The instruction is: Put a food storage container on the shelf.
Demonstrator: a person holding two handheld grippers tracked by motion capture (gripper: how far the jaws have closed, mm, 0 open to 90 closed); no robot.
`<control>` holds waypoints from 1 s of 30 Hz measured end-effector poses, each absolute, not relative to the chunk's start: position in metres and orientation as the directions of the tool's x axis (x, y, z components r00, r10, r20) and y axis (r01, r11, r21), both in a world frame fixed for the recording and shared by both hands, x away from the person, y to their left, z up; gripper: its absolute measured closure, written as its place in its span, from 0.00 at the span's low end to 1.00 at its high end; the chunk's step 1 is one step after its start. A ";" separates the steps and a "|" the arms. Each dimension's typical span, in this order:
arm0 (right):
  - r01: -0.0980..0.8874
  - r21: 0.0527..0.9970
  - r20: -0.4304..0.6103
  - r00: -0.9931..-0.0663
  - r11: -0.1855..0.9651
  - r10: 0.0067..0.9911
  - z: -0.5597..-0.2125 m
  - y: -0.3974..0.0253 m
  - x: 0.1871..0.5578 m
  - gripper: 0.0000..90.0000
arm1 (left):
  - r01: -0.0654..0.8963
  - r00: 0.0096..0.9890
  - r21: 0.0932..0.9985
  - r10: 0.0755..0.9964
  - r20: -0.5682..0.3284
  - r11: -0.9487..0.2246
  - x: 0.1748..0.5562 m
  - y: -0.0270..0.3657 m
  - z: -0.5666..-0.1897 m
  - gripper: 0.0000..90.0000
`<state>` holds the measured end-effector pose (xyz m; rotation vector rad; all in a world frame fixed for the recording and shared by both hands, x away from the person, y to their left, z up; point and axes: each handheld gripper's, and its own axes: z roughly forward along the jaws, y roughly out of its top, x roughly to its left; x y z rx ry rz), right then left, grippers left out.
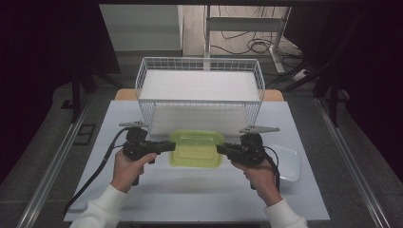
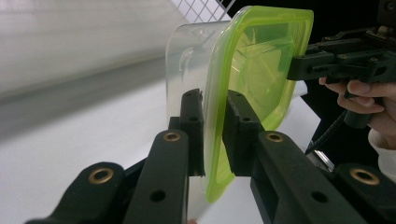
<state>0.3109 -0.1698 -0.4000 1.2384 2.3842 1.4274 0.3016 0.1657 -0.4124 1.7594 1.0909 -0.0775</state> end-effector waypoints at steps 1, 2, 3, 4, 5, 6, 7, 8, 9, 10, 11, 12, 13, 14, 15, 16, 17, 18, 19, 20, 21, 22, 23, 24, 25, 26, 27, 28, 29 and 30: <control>0.582 0.782 0.299 -0.665 0.224 0.684 -0.396 -0.171 0.312 0.84 | 0.690 0.592 0.720 0.628 -0.505 -0.071 0.303 0.165 -0.409 0.88; 0.582 0.782 0.299 -0.665 0.224 0.684 -0.396 -0.171 0.312 0.84 | 0.687 0.594 0.723 0.627 -0.504 -0.070 0.304 0.165 -0.407 0.88; 0.576 0.788 0.299 -0.666 0.217 0.684 -0.391 -0.173 0.313 0.83 | 0.681 0.601 0.729 0.625 -0.499 -0.072 0.307 0.164 -0.401 0.88; 0.574 0.791 0.302 -0.666 0.211 0.682 -0.389 -0.173 0.313 0.83 | 0.679 0.601 0.731 0.626 -0.497 -0.072 0.308 0.164 -0.399 0.88; 0.571 0.794 0.301 -0.667 0.209 0.681 -0.387 -0.173 0.314 0.83 | 0.675 0.604 0.734 0.625 -0.495 -0.070 0.309 0.164 -0.397 0.88; 0.566 0.798 0.298 -0.669 0.206 0.681 -0.384 -0.174 0.315 0.83 | 0.670 0.608 0.739 0.623 -0.492 -0.070 0.310 0.163 -0.394 0.88; 0.560 0.803 0.293 -0.670 0.205 0.681 -0.381 -0.174 0.315 0.83 | 0.669 0.608 0.740 0.622 -0.493 -0.067 0.311 0.163 -0.391 0.88; 0.556 0.806 0.291 -0.672 0.204 0.681 -0.378 -0.174 0.316 0.83 | 0.664 0.612 0.745 0.620 -0.490 -0.067 0.313 0.164 -0.388 0.88; 0.548 0.812 0.286 -0.674 0.202 0.681 -0.374 -0.174 0.317 0.83 | 0.661 0.614 0.747 0.620 -0.489 -0.066 0.314 0.164 -0.386 0.88; 0.547 0.813 0.287 -0.674 0.199 0.681 -0.372 -0.174 0.317 0.83 | 0.659 0.616 0.750 0.620 -0.487 -0.065 0.315 0.164 -0.382 0.88; 0.544 0.816 0.284 -0.674 0.197 0.682 -0.368 -0.174 0.318 0.83 | 0.655 0.618 0.753 0.618 -0.486 -0.062 0.316 0.164 -0.379 0.88; 0.538 0.820 0.280 -0.675 0.197 0.682 -0.365 -0.175 0.319 0.83 | 0.651 0.621 0.757 0.617 -0.484 -0.062 0.318 0.164 -0.376 0.88; 0.530 0.825 0.273 -0.678 0.197 0.682 -0.362 -0.175 0.319 0.83 | 0.648 0.624 0.759 0.616 -0.481 -0.062 0.319 0.164 -0.372 0.88; 0.529 0.827 0.275 -0.678 0.193 0.682 -0.357 -0.175 0.320 0.83 | 0.646 0.624 0.761 0.616 -0.481 -0.060 0.320 0.164 -0.369 0.88; 0.524 0.830 0.271 -0.680 0.192 0.681 -0.354 -0.175 0.321 0.83 | 0.641 0.630 0.765 0.611 -0.479 -0.062 0.321 0.164 -0.366 0.88; 0.521 0.832 0.269 -0.680 0.191 0.682 -0.351 -0.175 0.322 0.83 | 0.639 0.632 0.767 0.610 -0.479 -0.059 0.323 0.164 -0.363 0.88; 0.521 0.832 0.269 -0.679 0.191 0.683 -0.347 -0.176 0.322 0.83 | 0.635 0.635 0.771 0.608 -0.477 -0.058 0.324 0.164 -0.360 0.88; 0.517 0.835 0.267 -0.681 0.189 0.682 -0.343 -0.176 0.323 0.83 | 0.635 0.635 0.770 0.605 -0.481 -0.054 0.325 0.164 -0.358 0.88; 0.511 0.838 0.260 -0.683 0.193 0.683 -0.340 -0.176 0.324 0.83 | 0.637 0.634 0.770 0.601 -0.487 -0.049 0.326 0.164 -0.355 0.88; 0.511 0.838 0.260 -0.683 0.193 0.683 -0.340 -0.176 0.324 0.83 | 0.637 0.634 0.770 0.601 -0.487 -0.049 0.326 0.164 -0.355 0.88; 0.501 0.843 0.248 -0.686 0.196 0.684 -0.333 -0.176 0.326 0.83 | 0.639 0.633 0.768 0.596 -0.494 -0.043 0.329 0.164 -0.351 0.88; 0.501 0.843 0.248 -0.686 0.196 0.684 -0.333 -0.176 0.326 0.83 | 0.639 0.633 0.768 0.596 -0.494 -0.043 0.329 0.164 -0.351 0.88; 0.499 0.844 0.247 -0.687 0.197 0.684 -0.327 -0.176 0.328 0.83 | 0.636 0.634 0.771 0.599 -0.490 -0.043 0.331 0.164 -0.345 0.88; 0.498 0.844 0.245 -0.687 0.199 0.684 -0.325 -0.175 0.330 0.83 | 0.634 0.634 0.772 0.601 -0.487 -0.043 0.332 0.164 -0.343 0.88; 0.498 0.844 0.245 -0.687 0.199 0.684 -0.325 -0.175 0.330 0.83 | 0.634 0.634 0.772 0.601 -0.487 -0.043 0.332 0.164 -0.343 0.88; 0.496 0.845 0.242 -0.687 0.200 0.685 -0.323 -0.175 0.331 0.83 | 0.632 0.634 0.773 0.603 -0.484 -0.045 0.334 0.163 -0.341 0.88; 0.497 0.844 0.240 -0.686 0.201 0.687 -0.320 -0.175 0.335 0.83 | 0.630 0.634 0.775 0.607 -0.480 -0.046 0.336 0.163 -0.337 0.88; 0.497 0.844 0.241 -0.685 0.200 0.687 -0.318 -0.175 0.336 0.83 | 0.626 0.636 0.778 0.609 -0.473 -0.050 0.338 0.162 -0.334 0.88; 0.497 0.844 0.241 -0.685 0.200 0.687 -0.318 -0.175 0.336 0.83 | 0.626 0.636 0.778 0.609 -0.473 -0.050 0.338 0.162 -0.334 0.89; 0.495 0.845 0.237 -0.685 0.201 0.689 -0.317 -0.175 0.337 0.83 | 0.623 0.638 0.781 0.612 -0.468 -0.053 0.339 0.162 -0.332 0.89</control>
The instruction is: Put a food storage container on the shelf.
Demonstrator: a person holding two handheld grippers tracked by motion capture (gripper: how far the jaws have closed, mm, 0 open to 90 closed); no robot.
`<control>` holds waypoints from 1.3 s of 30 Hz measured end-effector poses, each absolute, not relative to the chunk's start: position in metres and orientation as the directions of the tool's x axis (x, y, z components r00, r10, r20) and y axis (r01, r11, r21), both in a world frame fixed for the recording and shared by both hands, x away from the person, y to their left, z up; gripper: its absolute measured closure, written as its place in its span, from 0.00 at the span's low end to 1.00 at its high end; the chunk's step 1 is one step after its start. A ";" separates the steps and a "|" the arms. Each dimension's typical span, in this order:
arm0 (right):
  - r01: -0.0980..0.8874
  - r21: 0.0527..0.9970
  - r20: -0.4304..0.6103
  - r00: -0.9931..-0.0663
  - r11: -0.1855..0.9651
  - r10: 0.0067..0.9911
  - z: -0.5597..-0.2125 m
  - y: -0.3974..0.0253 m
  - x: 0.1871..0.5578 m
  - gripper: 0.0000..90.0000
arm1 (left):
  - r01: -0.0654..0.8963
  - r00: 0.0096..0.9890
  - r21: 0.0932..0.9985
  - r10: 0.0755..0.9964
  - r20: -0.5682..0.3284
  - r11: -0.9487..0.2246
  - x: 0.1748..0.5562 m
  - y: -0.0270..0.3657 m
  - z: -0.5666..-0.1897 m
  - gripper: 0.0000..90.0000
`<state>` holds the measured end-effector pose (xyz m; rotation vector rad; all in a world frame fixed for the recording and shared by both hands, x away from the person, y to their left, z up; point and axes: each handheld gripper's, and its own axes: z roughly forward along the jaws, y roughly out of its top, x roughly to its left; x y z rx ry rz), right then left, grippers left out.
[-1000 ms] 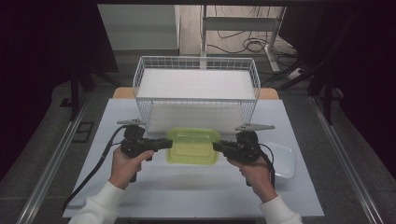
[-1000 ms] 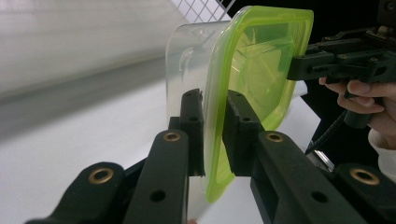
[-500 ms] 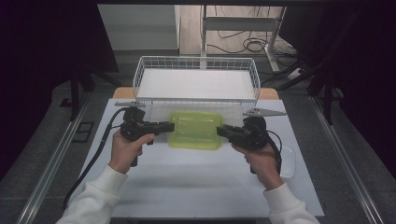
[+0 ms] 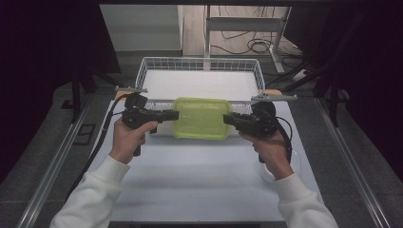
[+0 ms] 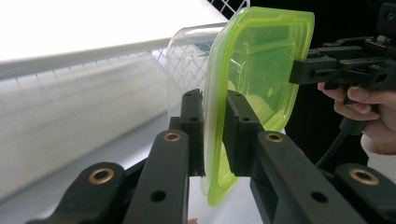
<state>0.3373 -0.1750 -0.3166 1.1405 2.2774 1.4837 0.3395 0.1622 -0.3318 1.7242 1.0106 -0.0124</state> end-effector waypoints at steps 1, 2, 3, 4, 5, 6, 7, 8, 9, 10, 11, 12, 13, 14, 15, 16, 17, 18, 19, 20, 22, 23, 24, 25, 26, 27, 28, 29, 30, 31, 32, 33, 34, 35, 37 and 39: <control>0.491 0.848 0.234 -0.684 0.200 0.691 -0.314 -0.175 0.340 0.83 | 0.619 0.640 0.783 0.616 -0.459 -0.059 0.342 0.162 -0.327 0.89; 0.490 0.849 0.234 -0.684 0.198 0.691 -0.312 -0.175 0.342 0.83 | 0.619 0.640 0.783 0.616 -0.459 -0.059 0.342 0.162 -0.327 0.89; 0.490 0.850 0.236 -0.682 0.193 0.692 -0.310 -0.175 0.345 0.83 | 0.610 0.643 0.790 0.623 -0.446 -0.065 0.347 0.161 -0.321 0.89; 0.490 0.850 0.236 -0.682 0.193 0.692 -0.310 -0.175 0.345 0.83 | 0.610 0.643 0.790 0.623 -0.446 -0.065 0.347 0.161 -0.321 0.88; 0.491 0.851 0.238 -0.677 0.187 0.696 -0.308 -0.174 0.352 0.84 | 0.605 0.642 0.793 0.631 -0.437 -0.067 0.351 0.162 -0.316 0.89; 0.491 0.851 0.238 -0.677 0.187 0.696 -0.308 -0.174 0.352 0.84 | 0.605 0.642 0.793 0.631 -0.437 -0.067 0.351 0.162 -0.316 0.88; 0.493 0.851 0.246 -0.676 0.180 0.694 -0.306 -0.172 0.359 0.84 | 0.603 0.640 0.795 0.636 -0.431 -0.068 0.357 0.163 -0.312 0.89; 0.496 0.850 0.250 -0.676 0.177 0.693 -0.305 -0.172 0.362 0.84 | 0.602 0.640 0.795 0.637 -0.430 -0.069 0.360 0.164 -0.310 0.88; 0.496 0.850 0.250 -0.676 0.177 0.693 -0.305 -0.172 0.362 0.84 | 0.602 0.640 0.795 0.637 -0.430 -0.069 0.360 0.164 -0.310 0.88; 0.499 0.850 0.258 -0.676 0.171 0.691 -0.305 -0.172 0.366 0.84 | 0.603 0.639 0.795 0.639 -0.428 -0.070 0.363 0.164 -0.308 0.88; 0.506 0.848 0.273 -0.673 0.158 0.687 -0.303 -0.172 0.374 0.84 | 0.603 0.637 0.795 0.640 -0.429 -0.067 0.368 0.165 -0.306 0.88; 0.504 0.850 0.273 -0.674 0.156 0.687 -0.302 -0.171 0.377 0.84 | 0.603 0.637 0.795 0.642 -0.427 -0.069 0.371 0.165 -0.305 0.88; 0.504 0.850 0.275 -0.672 0.153 0.687 -0.301 -0.171 0.379 0.84 | 0.603 0.636 0.795 0.642 -0.427 -0.068 0.374 0.166 -0.305 0.88; 0.504 0.850 0.275 -0.672 0.153 0.687 -0.301 -0.171 0.379 0.84 | 0.603 0.636 0.795 0.642 -0.427 -0.068 0.374 0.166 -0.305 0.88; 0.504 0.850 0.278 -0.671 0.149 0.687 -0.300 -0.171 0.382 0.84 | 0.602 0.636 0.796 0.641 -0.430 -0.063 0.377 0.166 -0.304 0.88; 0.505 0.851 0.282 -0.668 0.141 0.688 -0.297 -0.171 0.387 0.84 | 0.601 0.639 0.797 0.636 -0.433 -0.060 0.382 0.166 -0.303 0.88; 0.505 0.852 0.282 -0.668 0.140 0.689 -0.296 -0.171 0.389 0.84 | 0.601 0.638 0.797 0.633 -0.439 -0.054 0.384 0.166 -0.304 0.89; 0.505 0.852 0.283 -0.666 0.138 0.690 -0.295 -0.171 0.390 0.84 | 0.602 0.638 0.797 0.629 -0.444 -0.049 0.386 0.166 -0.304 0.89; 0.504 0.853 0.282 -0.665 0.137 0.691 -0.294 -0.171 0.392 0.84 | 0.606 0.636 0.795 0.627 -0.451 -0.043 0.389 0.166 -0.305 0.89; 0.503 0.853 0.279 -0.665 0.139 0.693 -0.293 -0.172 0.395 0.84 | 0.606 0.636 0.795 0.627 -0.451 -0.043 0.389 0.166 -0.305 0.89; 0.506 0.851 0.282 -0.663 0.139 0.694 -0.292 -0.172 0.397 0.84 | 0.607 0.633 0.794 0.626 -0.455 -0.037 0.392 0.166 -0.305 0.89; 0.511 0.849 0.287 -0.660 0.135 0.694 -0.292 -0.172 0.401 0.84 | 0.613 0.629 0.790 0.624 -0.464 -0.031 0.396 0.166 -0.306 0.89; 0.512 0.848 0.288 -0.660 0.134 0.694 -0.292 -0.172 0.403 0.84 | 0.613 0.629 0.790 0.624 -0.464 -0.031 0.396 0.166 -0.306 0.89; 0.514 0.847 0.291 -0.660 0.134 0.693 -0.292 -0.172 0.406 0.84 | 0.623 0.624 0.782 0.620 -0.476 -0.027 0.402 0.166 -0.306 0.89; 0.512 0.848 0.287 -0.659 0.136 0.695 -0.292 -0.172 0.408 0.84 | 0.626 0.622 0.779 0.620 -0.479 -0.026 0.405 0.166 -0.306 0.89; 0.515 0.846 0.288 -0.656 0.135 0.698 -0.292 -0.172 0.409 0.84 | 0.630 0.618 0.776 0.621 -0.482 -0.025 0.407 0.165 -0.305 0.89; 0.514 0.847 0.285 -0.655 0.136 0.700 -0.291 -0.172 0.411 0.84 | 0.629 0.619 0.777 0.622 -0.479 -0.027 0.410 0.165 -0.304 0.89; 0.516 0.846 0.284 -0.653 0.137 0.702 -0.291 -0.172 0.413 0.84 | 0.630 0.618 0.776 0.623 -0.479 -0.028 0.412 0.165 -0.304 0.89; 0.516 0.846 0.284 -0.653 0.137 0.702 -0.291 -0.172 0.413 0.84 | 0.630 0.618 0.776 0.623 -0.479 -0.028 0.412 0.165 -0.304 0.89; 0.521 0.843 0.290 -0.652 0.136 0.701 -0.290 -0.172 0.418 0.84 | 0.630 0.619 0.776 0.625 -0.476 -0.033 0.418 0.165 -0.302 0.89; 0.525 0.841 0.295 -0.652 0.134 0.699 -0.290 -0.172 0.421 0.84 | 0.630 0.618 0.776 0.625 -0.477 -0.031 0.420 0.165 -0.301 0.89; 0.527 0.839 0.299 -0.651 0.132 0.698 -0.290 -0.172 0.423 0.84 | 0.630 0.618 0.775 0.626 -0.475 -0.035 0.422 0.165 -0.300 0.89; 0.527 0.839 0.299 -0.651 0.132 0.698 -0.290 -0.172 0.423 0.84 | 0.630 0.618 0.775 0.626 -0.475 -0.035 0.422 0.165 -0.300 0.89; 0.540 0.833 0.323 -0.648 0.117 0.689 -0.291 -0.173 0.429 0.84 | 0.632 0.620 0.774 0.624 -0.475 -0.040 0.428 0.166 -0.299 0.89; 0.545 0.832 0.336 -0.648 0.107 0.684 -0.293 -0.173 0.433 0.84 | 0.641 0.615 0.767 0.622 -0.485 -0.036 0.433 0.167 -0.301 0.89; 0.546 0.831 0.340 -0.647 0.104 0.682 -0.294 -0.173 0.435 0.84 | 0.644 0.614 0.764 0.622 -0.487 -0.037 0.436 0.167 -0.301 0.89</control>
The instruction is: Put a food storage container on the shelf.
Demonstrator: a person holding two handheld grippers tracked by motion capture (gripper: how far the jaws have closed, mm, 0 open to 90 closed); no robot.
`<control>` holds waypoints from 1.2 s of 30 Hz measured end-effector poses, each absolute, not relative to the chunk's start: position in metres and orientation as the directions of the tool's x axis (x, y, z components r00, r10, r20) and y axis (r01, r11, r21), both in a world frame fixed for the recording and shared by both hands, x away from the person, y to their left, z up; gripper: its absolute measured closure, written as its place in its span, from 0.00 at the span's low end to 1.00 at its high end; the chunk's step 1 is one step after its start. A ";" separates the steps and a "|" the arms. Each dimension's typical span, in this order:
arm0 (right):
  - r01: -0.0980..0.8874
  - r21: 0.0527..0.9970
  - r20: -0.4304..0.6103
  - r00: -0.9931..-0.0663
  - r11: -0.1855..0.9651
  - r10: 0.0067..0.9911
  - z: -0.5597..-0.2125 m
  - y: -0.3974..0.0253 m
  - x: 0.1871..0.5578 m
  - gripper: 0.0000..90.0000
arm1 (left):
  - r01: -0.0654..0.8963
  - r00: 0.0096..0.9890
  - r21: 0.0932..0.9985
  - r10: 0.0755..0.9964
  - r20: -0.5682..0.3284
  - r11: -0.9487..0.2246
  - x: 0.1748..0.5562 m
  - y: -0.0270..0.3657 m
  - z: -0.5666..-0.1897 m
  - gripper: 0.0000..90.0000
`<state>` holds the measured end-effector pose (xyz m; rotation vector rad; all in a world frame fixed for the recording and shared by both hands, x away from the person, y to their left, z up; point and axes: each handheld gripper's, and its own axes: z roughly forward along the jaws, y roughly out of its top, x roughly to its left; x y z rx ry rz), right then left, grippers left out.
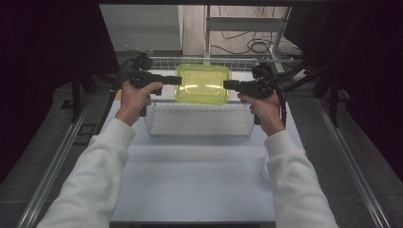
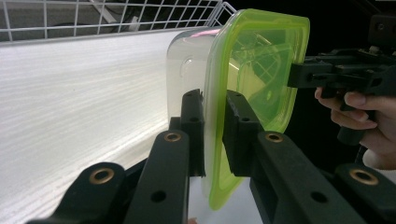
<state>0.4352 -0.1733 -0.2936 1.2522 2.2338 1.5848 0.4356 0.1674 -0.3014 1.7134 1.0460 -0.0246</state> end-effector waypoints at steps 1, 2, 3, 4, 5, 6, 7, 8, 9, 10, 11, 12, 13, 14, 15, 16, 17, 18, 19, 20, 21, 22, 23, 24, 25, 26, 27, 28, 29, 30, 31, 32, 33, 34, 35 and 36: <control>0.548 0.830 0.340 -0.646 0.104 0.683 -0.294 -0.173 0.437 0.84 | 0.648 0.611 0.761 0.621 -0.490 -0.037 0.438 0.167 -0.302 0.89; 0.550 0.829 0.341 -0.643 0.104 0.686 -0.294 -0.173 0.439 0.84 | 0.650 0.611 0.759 0.620 -0.493 -0.036 0.440 0.167 -0.303 0.89; 0.555 0.826 0.348 -0.638 0.097 0.687 -0.294 -0.173 0.444 0.85 | 0.653 0.609 0.756 0.619 -0.495 -0.039 0.444 0.167 -0.303 0.89; 0.557 0.825 0.350 -0.637 0.096 0.687 -0.295 -0.174 0.445 0.85 | 0.657 0.606 0.753 0.618 -0.500 -0.035 0.445 0.166 -0.303 0.89; 0.562 0.822 0.359 -0.633 0.089 0.686 -0.295 -0.174 0.448 0.85 | 0.661 0.602 0.750 0.618 -0.505 -0.031 0.447 0.166 -0.304 0.89; 0.566 0.820 0.369 -0.630 0.079 0.683 -0.296 -0.175 0.450 0.85 | 0.665 0.603 0.746 0.619 -0.503 -0.042 0.449 0.167 -0.304 0.89; 0.571 0.818 0.377 -0.627 0.073 0.682 -0.297 -0.175 0.452 0.85 | 0.670 0.600 0.741 0.617 -0.509 -0.040 0.451 0.168 -0.305 0.89; 0.575 0.815 0.383 -0.624 0.069 0.681 -0.298 -0.175 0.454 0.85 | 0.675 0.593 0.737 0.618 -0.516 -0.033 0.453 0.168 -0.306 0.89; 0.580 0.812 0.394 -0.622 0.060 0.677 -0.299 -0.175 0.456 0.85 | 0.680 0.587 0.733 0.620 -0.521 -0.028 0.455 0.168 -0.307 0.89; 0.586 0.809 0.403 -0.617 0.052 0.676 -0.301 -0.175 0.458 0.85 | 0.684 0.585 0.729 0.621 -0.522 -0.033 0.457 0.168 -0.308 0.89; 0.590 0.806 0.407 -0.614 0.051 0.676 -0.302 -0.174 0.460 0.85 | 0.689 0.581 0.724 0.621 -0.526 -0.032 0.460 0.168 -0.309 0.89; 0.596 0.802 0.410 -0.607 0.049 0.681 -0.303 -0.174 0.462 0.85 | 0.692 0.579 0.721 0.621 -0.528 -0.032 0.461 0.168 -0.310 0.89; 0.598 0.800 0.411 -0.603 0.046 0.684 -0.304 -0.173 0.464 0.85 | 0.692 0.579 0.721 0.621 -0.528 -0.032 0.461 0.168 -0.310 0.89; 0.603 0.796 0.412 -0.595 0.045 0.690 -0.305 -0.173 0.466 0.85 | 0.703 0.567 0.710 0.623 -0.539 -0.026 0.466 0.167 -0.312 0.89; 0.606 0.794 0.414 -0.591 0.043 0.692 -0.306 -0.173 0.467 0.85 | 0.707 0.562 0.707 0.625 -0.542 -0.023 0.468 0.166 -0.313 0.89; 0.611 0.791 0.417 -0.585 0.040 0.695 -0.306 -0.173 0.469 0.85 | 0.711 0.558 0.703 0.625 -0.546 -0.020 0.469 0.166 -0.314 0.89; 0.616 0.787 0.421 -0.580 0.037 0.697 -0.307 -0.173 0.471 0.85 | 0.711 0.558 0.703 0.625 -0.546 -0.020 0.469 0.166 -0.314 0.89; 0.623 0.782 0.431 -0.576 0.031 0.695 -0.308 -0.174 0.473 0.85 | 0.714 0.555 0.699 0.625 -0.549 -0.020 0.472 0.166 -0.314 0.89; 0.626 0.779 0.438 -0.574 0.026 0.693 -0.308 -0.174 0.474 0.85 | 0.714 0.555 0.699 0.625 -0.549 -0.020 0.472 0.166 -0.314 0.89; 0.634 0.773 0.449 -0.569 0.019 0.689 -0.309 -0.175 0.477 0.85 | 0.721 0.548 0.693 0.624 -0.557 -0.014 0.475 0.166 -0.315 0.89; 0.639 0.769 0.454 -0.566 0.018 0.688 -0.310 -0.175 0.478 0.85 | 0.726 0.544 0.688 0.624 -0.561 -0.014 0.477 0.166 -0.317 0.89; 0.639 0.769 0.454 -0.566 0.018 0.688 -0.310 -0.175 0.478 0.85 | 0.726 0.544 0.688 0.624 -0.561 -0.014 0.477 0.166 -0.317 0.89; 0.642 0.766 0.459 -0.563 0.014 0.688 -0.311 -0.175 0.480 0.85 | 0.733 0.533 0.680 0.619 -0.577 0.003 0.479 0.166 -0.318 0.89; 0.652 0.758 0.480 -0.553 -0.005 0.681 -0.313 -0.176 0.484 0.85 | 0.741 0.524 0.672 0.614 -0.590 0.013 0.482 0.167 -0.319 0.88; 0.656 0.755 0.487 -0.549 -0.011 0.679 -0.314 -0.176 0.485 0.84 | 0.749 0.519 0.663 0.606 -0.602 0.017 0.484 0.168 -0.320 0.88; 0.664 0.747 0.497 -0.543 -0.016 0.677 -0.315 -0.176 0.487 0.83 | 0.760 0.506 0.649 0.594 -0.626 0.037 0.487 0.169 -0.322 0.88; 0.670 0.742 0.504 -0.538 -0.020 0.676 -0.316 -0.176 0.490 0.83 | 0.771 0.492 0.635 0.585 -0.645 0.052 0.490 0.170 -0.324 0.88; 0.678 0.735 0.514 -0.531 -0.027 0.674 -0.317 -0.176 0.493 0.83 | 0.781 0.478 0.621 0.577 -0.662 0.065 0.493 0.171 -0.326 0.88; 0.687 0.726 0.525 -0.520 -0.036 0.673 -0.318 -0.176 0.495 0.83 | 0.792 0.460 0.604 0.570 -0.681 0.083 0.497 0.171 -0.327 0.87; 0.693 0.719 0.534 -0.511 -0.045 0.674 -0.319 -0.176 0.497 0.82 | 0.799 0.451 0.595 0.564 -0.691 0.090 0.499 0.172 -0.329 0.87; 0.698 0.715 0.541 -0.505 -0.051 0.673 -0.320 -0.176 0.499 0.81 | 0.809 0.435 0.579 0.557 -0.708 0.104 0.502 0.172 -0.330 0.87; 0.703 0.708 0.550 -0.496 -0.061 0.672 -0.321 -0.176 0.501 0.81 | 0.817 0.420 0.564 0.549 -0.723 0.117 0.505 0.173 -0.332 0.86; 0.709 0.701 0.563 -0.484 -0.077 0.670 -0.323 -0.176 0.503 0.81 | 0.824 0.407 0.551 0.543 -0.734 0.127 0.508 0.174 -0.334 0.86; 0.717 0.691 0.578 -0.470 -0.094 0.667 -0.325 -0.176 0.505 0.81 | 0.832 0.393 0.538 0.538 -0.746 0.137 0.510 0.174 -0.336 0.85; 0.723 0.683 0.590 -0.459 -0.107 0.664 -0.327 -0.176 0.507 0.80 | 0.838 0.380 0.526 0.533 -0.756 0.148 0.512 0.174 -0.338 0.85; 0.730 0.673 0.605 -0.448 -0.121 0.659 -0.328 -0.176 0.508 0.80 | 0.842 0.370 0.516 0.529 -0.764 0.156 0.514 0.174 -0.339 0.84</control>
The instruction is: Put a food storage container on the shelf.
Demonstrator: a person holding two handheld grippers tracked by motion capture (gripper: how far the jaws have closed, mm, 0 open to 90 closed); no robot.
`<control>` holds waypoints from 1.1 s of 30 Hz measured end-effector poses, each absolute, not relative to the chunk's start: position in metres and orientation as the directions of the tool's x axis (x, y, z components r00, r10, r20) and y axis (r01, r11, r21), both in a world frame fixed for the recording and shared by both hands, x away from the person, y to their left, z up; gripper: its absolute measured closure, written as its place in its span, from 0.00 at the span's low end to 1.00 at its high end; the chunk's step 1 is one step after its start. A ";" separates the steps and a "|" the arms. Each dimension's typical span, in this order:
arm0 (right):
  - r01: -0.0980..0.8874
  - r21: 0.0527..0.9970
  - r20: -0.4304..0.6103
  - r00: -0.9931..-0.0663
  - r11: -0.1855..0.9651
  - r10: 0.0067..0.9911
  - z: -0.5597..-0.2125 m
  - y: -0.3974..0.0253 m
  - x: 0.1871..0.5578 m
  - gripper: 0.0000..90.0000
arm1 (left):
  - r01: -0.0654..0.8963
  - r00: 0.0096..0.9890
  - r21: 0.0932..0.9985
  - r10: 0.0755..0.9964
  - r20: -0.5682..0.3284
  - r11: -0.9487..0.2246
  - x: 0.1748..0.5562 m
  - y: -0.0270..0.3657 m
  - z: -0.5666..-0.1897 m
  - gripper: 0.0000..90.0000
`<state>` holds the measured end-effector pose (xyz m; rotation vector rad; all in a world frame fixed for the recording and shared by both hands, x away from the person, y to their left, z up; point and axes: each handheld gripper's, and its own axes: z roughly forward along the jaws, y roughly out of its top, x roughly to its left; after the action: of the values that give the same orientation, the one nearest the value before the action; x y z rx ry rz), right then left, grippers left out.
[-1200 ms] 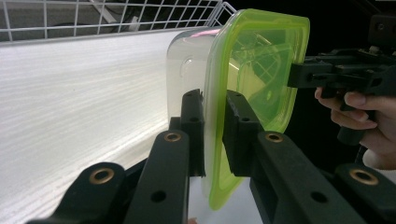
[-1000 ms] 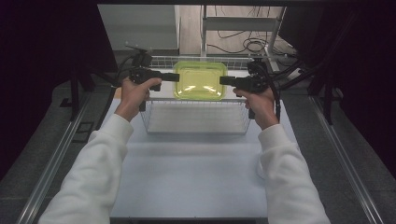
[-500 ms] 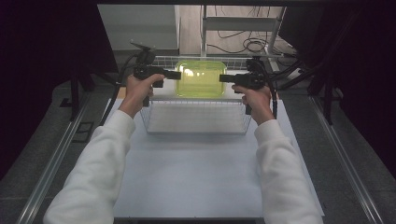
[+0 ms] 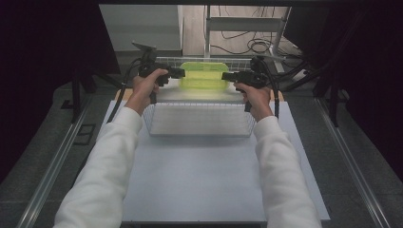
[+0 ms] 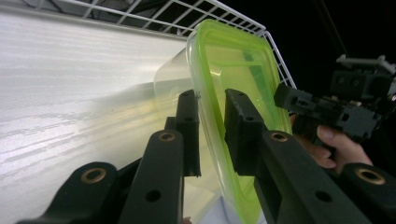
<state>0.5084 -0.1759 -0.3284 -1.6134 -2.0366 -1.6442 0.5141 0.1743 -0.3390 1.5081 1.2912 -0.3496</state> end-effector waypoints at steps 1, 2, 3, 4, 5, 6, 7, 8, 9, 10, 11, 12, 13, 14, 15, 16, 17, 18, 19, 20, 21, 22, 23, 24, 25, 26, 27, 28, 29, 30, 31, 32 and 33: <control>0.736 0.664 0.617 -0.438 -0.134 0.654 -0.330 -0.176 0.510 0.79 | 0.845 0.364 0.510 0.526 -0.768 0.161 0.516 0.174 -0.340 0.84; 0.740 0.656 0.627 -0.427 -0.146 0.651 -0.331 -0.176 0.511 0.79 | 0.846 0.360 0.507 0.524 -0.772 0.166 0.517 0.174 -0.341 0.84; 0.744 0.651 0.633 -0.423 -0.152 0.648 -0.332 -0.176 0.512 0.79 | 0.846 0.360 0.507 0.524 -0.772 0.166 0.517 0.174 -0.341 0.83; 0.746 0.647 0.638 -0.416 -0.158 0.648 -0.332 -0.176 0.513 0.79 | 0.847 0.358 0.503 0.515 -0.779 0.172 0.518 0.175 -0.343 0.83; 0.749 0.643 0.643 -0.413 -0.162 0.645 -0.332 -0.176 0.513 0.78 | 0.847 0.358 0.503 0.512 -0.780 0.173 0.519 0.175 -0.344 0.83; 0.753 0.637 0.648 -0.407 -0.166 0.643 -0.333 -0.176 0.513 0.78 | 0.847 0.358 0.501 0.509 -0.783 0.176 0.519 0.175 -0.345 0.82; 0.754 0.634 0.651 -0.403 -0.170 0.643 -0.333 -0.176 0.514 0.78 | 0.846 0.357 0.501 0.505 -0.786 0.182 0.520 0.175 -0.346 0.82; 0.756 0.632 0.655 -0.399 -0.174 0.642 -0.333 -0.176 0.514 0.78 | 0.844 0.359 0.504 0.505 -0.785 0.182 0.520 0.175 -0.346 0.82; 0.756 0.632 0.655 -0.399 -0.174 0.642 -0.333 -0.176 0.514 0.78 | 0.844 0.359 0.504 0.505 -0.785 0.182 0.520 0.175 -0.346 0.81; 0.757 0.630 0.658 -0.399 -0.176 0.639 -0.333 -0.176 0.514 0.77 | 0.836 0.373 0.520 0.517 -0.771 0.173 0.519 0.175 -0.346 0.79; 0.757 0.630 0.658 -0.399 -0.176 0.639 -0.333 -0.176 0.514 0.77 | 0.836 0.373 0.520 0.517 -0.771 0.173 0.519 0.175 -0.346 0.77; 0.756 0.631 0.652 -0.396 -0.173 0.647 -0.333 -0.176 0.513 0.70 | 0.825 0.386 0.541 0.538 -0.749 0.162 0.518 0.175 -0.345 0.72; 0.752 0.635 0.650 -0.394 -0.179 0.650 -0.333 -0.177 0.513 0.66 | 0.825 0.386 0.541 0.538 -0.749 0.162 0.518 0.175 -0.345 0.68; 0.742 0.641 0.648 -0.389 -0.193 0.655 -0.331 -0.178 0.512 0.62 | 0.807 0.404 0.571 0.565 -0.720 0.151 0.516 0.176 -0.343 0.63; 0.742 0.641 0.648 -0.389 -0.193 0.655 -0.331 -0.178 0.512 0.62 | 0.807 0.404 0.571 0.565 -0.720 0.151 0.516 0.176 -0.343 0.60; 0.730 0.652 0.647 -0.394 -0.206 0.653 -0.329 -0.179 0.509 0.56 | 0.783 0.429 0.606 0.586 -0.687 0.138 0.512 0.176 -0.340 0.56; 0.721 0.661 0.641 -0.399 -0.207 0.655 -0.328 -0.179 0.508 0.54 | 0.771 0.442 0.622 0.589 -0.676 0.136 0.510 0.175 -0.338 0.53; 0.713 0.669 0.636 -0.403 -0.210 0.658 -0.326 -0.179 0.506 0.52 | 0.760 0.458 0.637 0.589 -0.665 0.128 0.507 0.175 -0.337 0.51; 0.706 0.677 0.628 -0.406 -0.208 0.664 -0.324 -0.179 0.504 0.49 | 0.749 0.472 0.651 0.593 -0.653 0.120 0.505 0.175 -0.335 0.49; 0.698 0.686 0.619 -0.414 -0.203 0.667 -0.322 -0.178 0.502 0.48 | 0.738 0.484 0.665 0.597 -0.640 0.115 0.502 0.175 -0.332 0.48; 0.692 0.693 0.613 -0.420 -0.201 0.669 -0.321 -0.178 0.500 0.46 | 0.728 0.495 0.676 0.597 -0.631 0.111 0.499 0.175 -0.330 0.47; 0.685 0.702 0.604 -0.429 -0.193 0.672 -0.319 -0.177 0.497 0.44 | 0.716 0.506 0.690 0.600 -0.620 0.108 0.495 0.176 -0.328 0.46; 0.681 0.710 0.593 -0.438 -0.182 0.675 -0.318 -0.177 0.494 0.43 | 0.704 0.514 0.701 0.604 -0.610 0.109 0.492 0.175 -0.325 0.45; 0.681 0.710 0.593 -0.438 -0.182 0.675 -0.318 -0.177 0.494 0.43 | 0.704 0.514 0.701 0.604 -0.610 0.109 0.492 0.175 -0.325 0.44; 0.666 0.728 0.568 -0.452 -0.164 0.688 -0.314 -0.175 0.487 0.41 | 0.692 0.529 0.716 0.611 -0.588 0.089 0.487 0.176 -0.323 0.43; 0.660 0.736 0.552 -0.458 -0.150 0.697 -0.312 -0.175 0.483 0.40 | 0.684 0.536 0.724 0.614 -0.579 0.086 0.483 0.176 -0.321 0.42; 0.653 0.745 0.538 -0.463 -0.139 0.704 -0.311 -0.175 0.479 0.39 | 0.666 0.554 0.744 0.626 -0.549 0.063 0.474 0.177 -0.317 0.41; 0.646 0.752 0.525 -0.467 -0.130 0.712 -0.310 -0.175 0.475 0.38 | 0.655 0.562 0.754 0.635 -0.530 0.050 0.469 0.178 -0.316 0.41; 0.638 0.761 0.508 -0.473 -0.118 0.720 -0.308 -0.175 0.471 0.37 | 0.645 0.570 0.763 0.641 -0.514 0.039 0.463 0.179 -0.314 0.40; 0.626 0.773 0.487 -0.478 -0.106 0.731 -0.306 -0.175 0.466 0.36 | 0.633 0.582 0.774 0.647 -0.493 0.020 0.456 0.180 -0.312 0.40; 0.612 0.786 0.462 -0.484 -0.090 0.743 -0.303 -0.175 0.460 0.36 | 0.633 0.582 0.774 0.647 -0.493 0.020 0.456 0.180 -0.312 0.39; 0.612 0.786 0.462 -0.484 -0.090 0.743 -0.303 -0.175 0.460 0.36 | 0.625 0.589 0.781 0.651 -0.478 0.008 0.451 0.180 -0.311 0.39; 0.606 0.791 0.448 -0.492 -0.076 0.746 -0.301 -0.175 0.455 0.35 | 0.618 0.596 0.786 0.656 -0.463 -0.007 0.445 0.181 -0.311 0.38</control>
<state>0.4546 -0.1753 -0.3010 -1.6390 -2.2186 -1.7600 0.4451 0.1808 -0.3105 1.6842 1.0656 0.0416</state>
